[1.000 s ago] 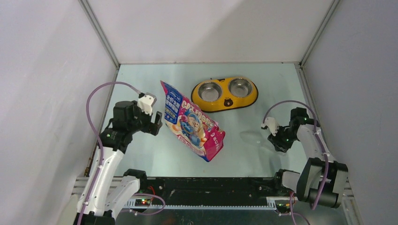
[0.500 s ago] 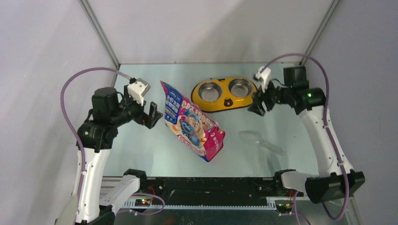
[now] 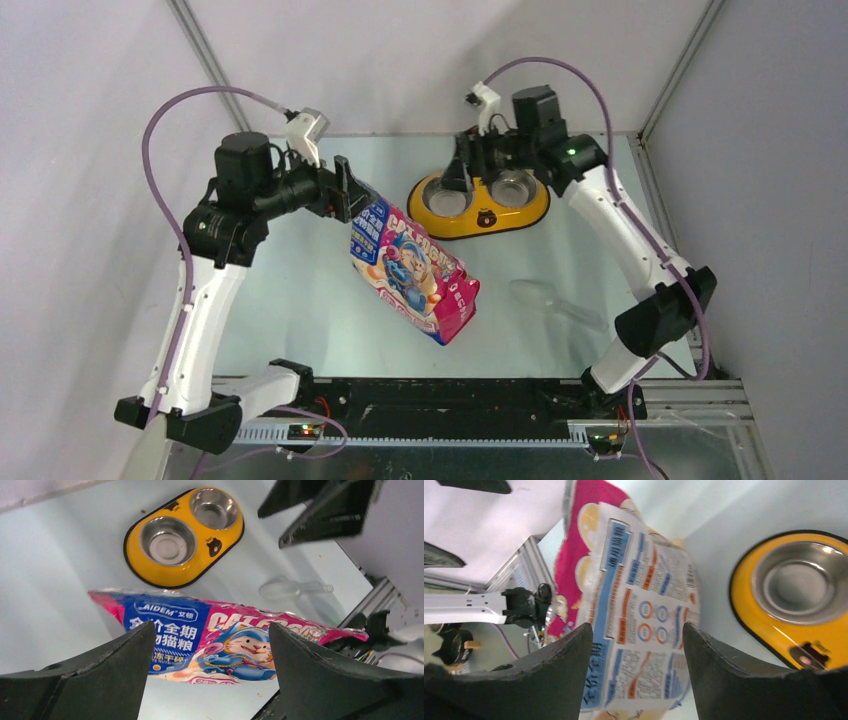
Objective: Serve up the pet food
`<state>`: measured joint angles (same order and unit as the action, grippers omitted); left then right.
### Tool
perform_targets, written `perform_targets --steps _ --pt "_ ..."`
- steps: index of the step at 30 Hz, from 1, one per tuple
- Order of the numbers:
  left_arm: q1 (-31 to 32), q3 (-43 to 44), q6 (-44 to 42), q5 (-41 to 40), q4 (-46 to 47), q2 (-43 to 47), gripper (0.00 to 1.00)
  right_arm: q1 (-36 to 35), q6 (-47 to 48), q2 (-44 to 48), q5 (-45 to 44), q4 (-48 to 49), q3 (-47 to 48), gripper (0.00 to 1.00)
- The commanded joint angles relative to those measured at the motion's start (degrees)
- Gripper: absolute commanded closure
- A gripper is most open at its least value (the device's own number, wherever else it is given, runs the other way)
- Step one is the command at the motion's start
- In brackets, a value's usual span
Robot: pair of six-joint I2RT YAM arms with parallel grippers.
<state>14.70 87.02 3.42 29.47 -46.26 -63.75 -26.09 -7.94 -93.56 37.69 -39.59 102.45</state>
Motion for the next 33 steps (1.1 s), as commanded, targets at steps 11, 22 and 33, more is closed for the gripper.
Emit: perform_targets --steps 11,22,33 --pt "-11.9 -30.1 18.8 -4.2 -1.6 9.0 0.21 6.2 -1.1 3.3 2.4 2.0 -16.8 0.41" --pt "-17.3 -49.7 28.1 14.5 15.9 -1.6 0.55 4.3 7.7 5.9 0.0 -2.6 -39.1 0.57" --pt "-17.2 -46.0 34.4 13.1 35.0 -14.4 0.4 -4.4 6.4 -1.3 7.7 2.2 -37.8 0.58"
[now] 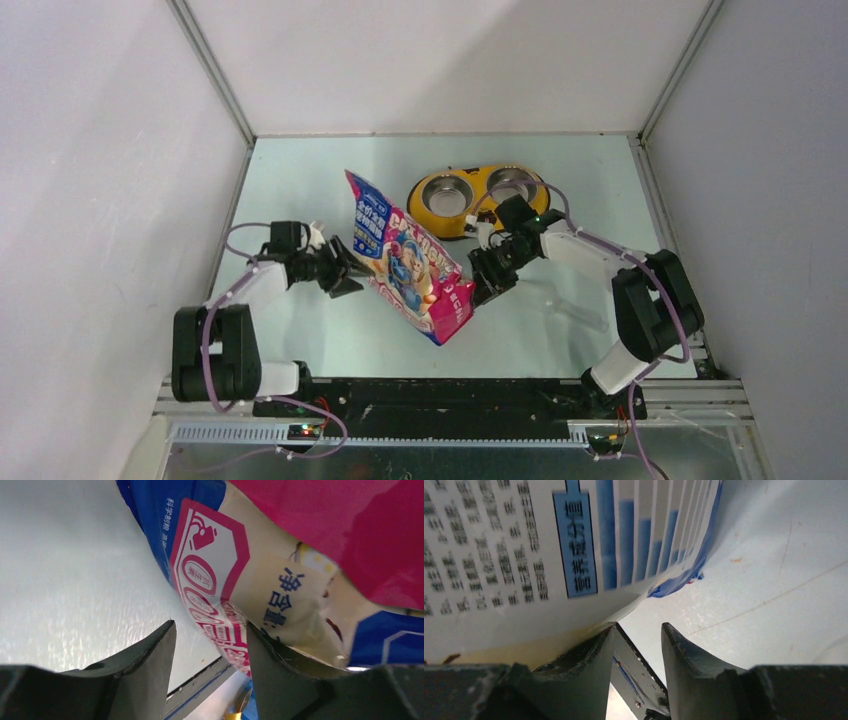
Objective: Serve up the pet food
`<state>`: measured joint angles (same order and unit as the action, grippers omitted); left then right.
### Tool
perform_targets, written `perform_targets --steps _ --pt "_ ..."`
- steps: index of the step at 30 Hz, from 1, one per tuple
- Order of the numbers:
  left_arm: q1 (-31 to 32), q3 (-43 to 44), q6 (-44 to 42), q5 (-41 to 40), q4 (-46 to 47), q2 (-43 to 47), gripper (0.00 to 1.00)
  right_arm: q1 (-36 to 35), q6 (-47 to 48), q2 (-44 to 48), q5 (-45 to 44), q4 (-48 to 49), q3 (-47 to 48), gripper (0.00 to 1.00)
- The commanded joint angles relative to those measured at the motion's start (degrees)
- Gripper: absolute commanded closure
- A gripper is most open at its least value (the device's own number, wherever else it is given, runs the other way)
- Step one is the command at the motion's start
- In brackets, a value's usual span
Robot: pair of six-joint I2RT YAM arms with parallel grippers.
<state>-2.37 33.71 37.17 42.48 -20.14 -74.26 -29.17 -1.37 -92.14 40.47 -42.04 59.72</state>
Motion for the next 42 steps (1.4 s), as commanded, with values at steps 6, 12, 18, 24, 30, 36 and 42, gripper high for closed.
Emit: perform_targets --steps 6,12,18,24,30,36,42 --pt "-0.2 16.4 -0.9 0.3 8.8 -10.8 0.4 -4.1 -1.2 -6.1 8.2 6.6 10.5 0.59" --pt "-1.5 21.8 -6.3 -1.4 -3.6 -10.2 0.4 -4.1 1.0 -4.7 6.9 2.8 13.5 0.57" --pt "-4.1 30.3 -14.5 -8.1 -23.0 4.2 0.35 3.7 -5.4 6.0 -4.5 -0.5 18.8 0.52" --pt "-2.4 46.0 -17.5 -5.5 -24.3 7.8 0.28 2.1 -11.4 6.0 -9.3 -3.7 38.5 0.35" --pt "1.7 50.7 -13.3 2.6 -19.4 3.3 0.27 -3.5 -16.2 -0.5 -12.4 1.3 47.3 0.29" --pt "7.2 56.0 -11.9 0.5 -20.5 0.7 0.2 -10.6 -16.6 -7.3 -21.5 -1.0 56.2 0.34" --pt "14.8 54.7 -13.1 -7.9 -23.7 1.9 0.26 -11.2 -15.8 -5.6 -25.1 -1.0 52.6 0.39"
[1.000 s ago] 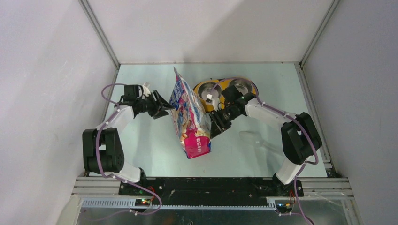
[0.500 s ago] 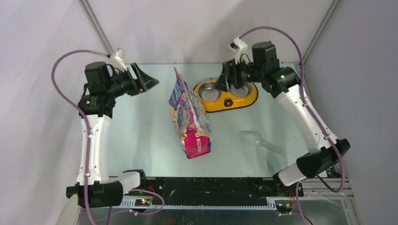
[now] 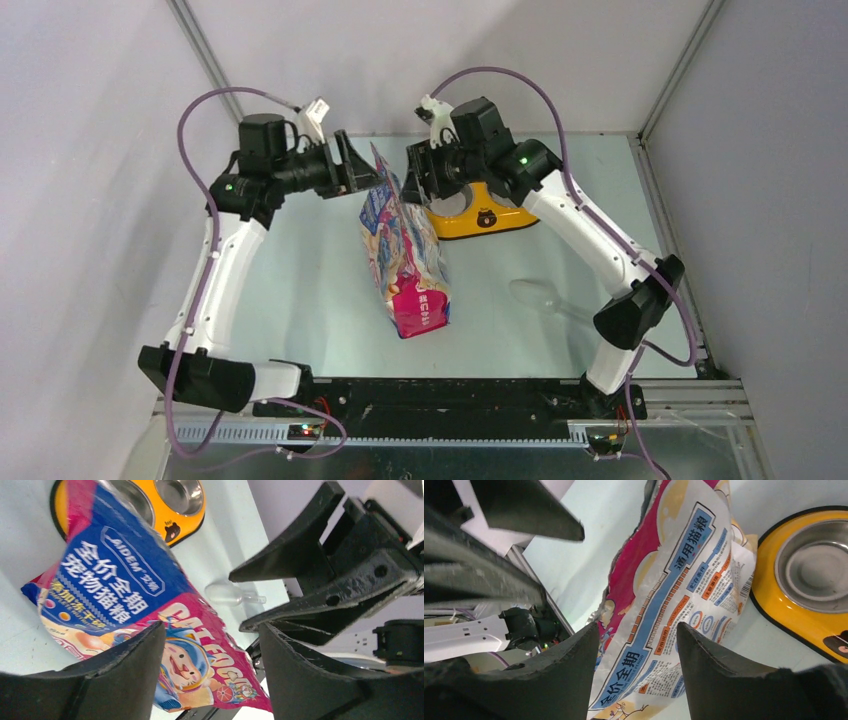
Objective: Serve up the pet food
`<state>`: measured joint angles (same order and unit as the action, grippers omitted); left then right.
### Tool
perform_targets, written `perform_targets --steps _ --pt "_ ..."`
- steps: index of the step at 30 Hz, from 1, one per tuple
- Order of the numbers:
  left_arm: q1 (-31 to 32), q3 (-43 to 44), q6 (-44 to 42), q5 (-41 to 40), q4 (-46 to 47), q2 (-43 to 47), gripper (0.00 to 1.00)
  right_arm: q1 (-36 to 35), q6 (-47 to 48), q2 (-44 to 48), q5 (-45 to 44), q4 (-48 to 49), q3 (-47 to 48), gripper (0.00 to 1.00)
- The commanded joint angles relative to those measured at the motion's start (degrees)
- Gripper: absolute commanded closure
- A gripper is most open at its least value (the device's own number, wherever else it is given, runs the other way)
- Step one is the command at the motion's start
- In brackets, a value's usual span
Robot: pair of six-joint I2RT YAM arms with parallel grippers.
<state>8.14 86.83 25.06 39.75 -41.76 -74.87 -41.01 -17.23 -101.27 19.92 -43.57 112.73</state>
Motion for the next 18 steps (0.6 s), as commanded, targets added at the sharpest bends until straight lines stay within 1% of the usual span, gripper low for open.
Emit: perform_targets --steps 1,4,5,8,10,14,16,18 --pt "5.9 1.7 -1.4 -7.4 -2.5 2.7 0.28 1.3 0.5 4.8 -4.1 0.9 -1.1 0.4" --pt "7.5 1.0 -1.5 -11.7 -3.6 2.9 0.37 2.6 2.8 7.8 -2.4 1.6 -5.5 0.41" --pt "7.6 0.5 -1.2 -12.8 -3.7 2.7 0.39 3.0 3.3 9.0 -2.4 2.0 -6.5 0.42" --pt "7.7 -0.3 0.2 -13.5 -3.3 1.9 0.45 3.5 5.0 11.3 -2.4 2.6 -11.0 0.42" --pt "7.7 -1.2 1.4 -11.9 -1.9 1.1 0.48 3.6 5.7 12.6 -2.1 2.9 -12.8 0.42" --pt "7.7 -3.2 4.4 -5.5 1.3 0.4 0.49 3.5 6.4 13.5 -0.2 3.3 -14.4 0.42" --pt "7.7 -3.8 5.2 -3.5 2.8 0.3 0.48 3.5 6.5 13.3 0.7 3.7 -14.5 0.42" --pt "7.7 -3.8 5.2 -3.4 3.0 0.2 0.48 3.4 6.5 12.9 1.6 4.1 -14.2 0.42"
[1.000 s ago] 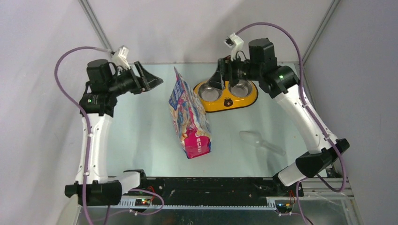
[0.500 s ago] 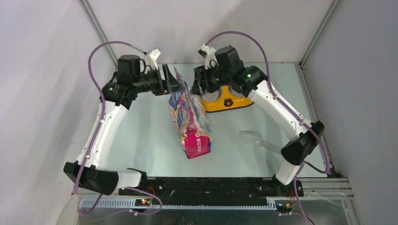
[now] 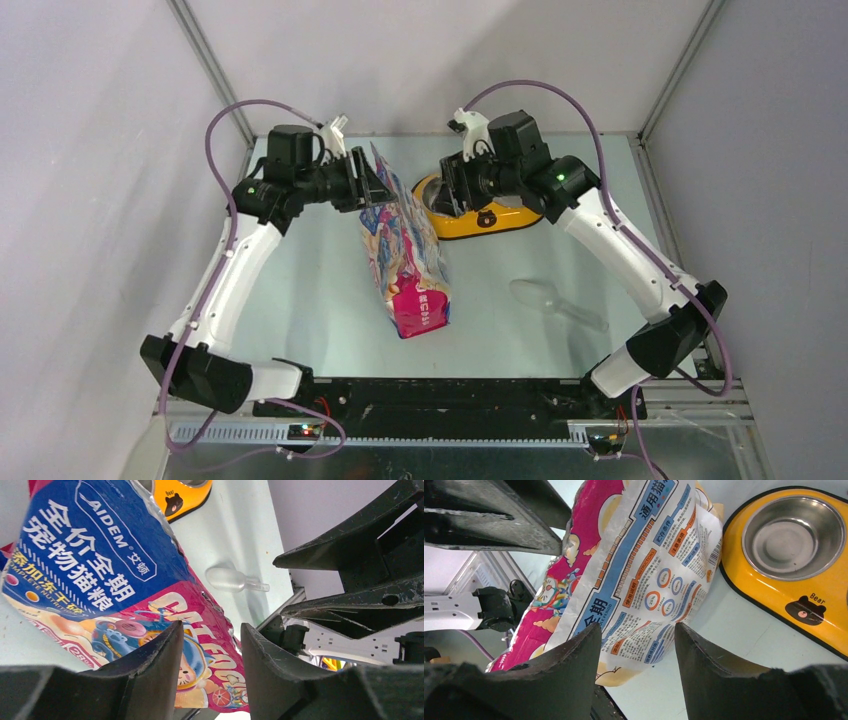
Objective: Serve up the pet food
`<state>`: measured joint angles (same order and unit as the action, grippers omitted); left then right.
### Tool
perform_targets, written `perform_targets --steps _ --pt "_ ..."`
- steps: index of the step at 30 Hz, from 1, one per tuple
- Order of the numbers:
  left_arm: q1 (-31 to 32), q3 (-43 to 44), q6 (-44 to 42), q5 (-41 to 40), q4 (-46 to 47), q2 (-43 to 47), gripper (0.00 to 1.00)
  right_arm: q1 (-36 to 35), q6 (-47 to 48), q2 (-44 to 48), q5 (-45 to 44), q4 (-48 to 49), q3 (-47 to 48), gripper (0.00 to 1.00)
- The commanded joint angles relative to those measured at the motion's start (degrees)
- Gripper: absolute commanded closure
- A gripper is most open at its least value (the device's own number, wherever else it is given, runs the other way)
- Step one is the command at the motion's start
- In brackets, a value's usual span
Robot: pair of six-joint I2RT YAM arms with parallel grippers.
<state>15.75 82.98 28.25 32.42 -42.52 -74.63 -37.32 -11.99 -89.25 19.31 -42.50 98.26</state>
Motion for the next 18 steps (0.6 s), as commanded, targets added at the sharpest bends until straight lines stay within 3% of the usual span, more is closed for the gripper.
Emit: perform_targets --steps 1,11,13,15,18 --pt "0.0 0.0 1.7 3.7 3.6 -0.1 0.49 -0.4 1.2 0.8 2.6 3.1 0.5 0.42" --pt "-1.4 -2.7 0.8 1.3 3.0 0.8 0.67 -3.1 -0.6 -4.5 4.4 3.8 6.6 0.42" --pt "-2.0 -3.6 1.0 1.9 3.5 1.3 0.71 -3.6 -1.8 -6.1 4.8 4.1 8.4 0.38" --pt "-2.4 -4.7 1.2 2.7 4.2 1.8 0.76 -4.0 -2.9 -8.3 5.7 4.3 10.3 0.27" --pt "-2.8 -6.2 2.1 4.8 6.4 2.4 0.79 -4.6 -4.3 -10.5 6.0 4.3 13.3 0.26"
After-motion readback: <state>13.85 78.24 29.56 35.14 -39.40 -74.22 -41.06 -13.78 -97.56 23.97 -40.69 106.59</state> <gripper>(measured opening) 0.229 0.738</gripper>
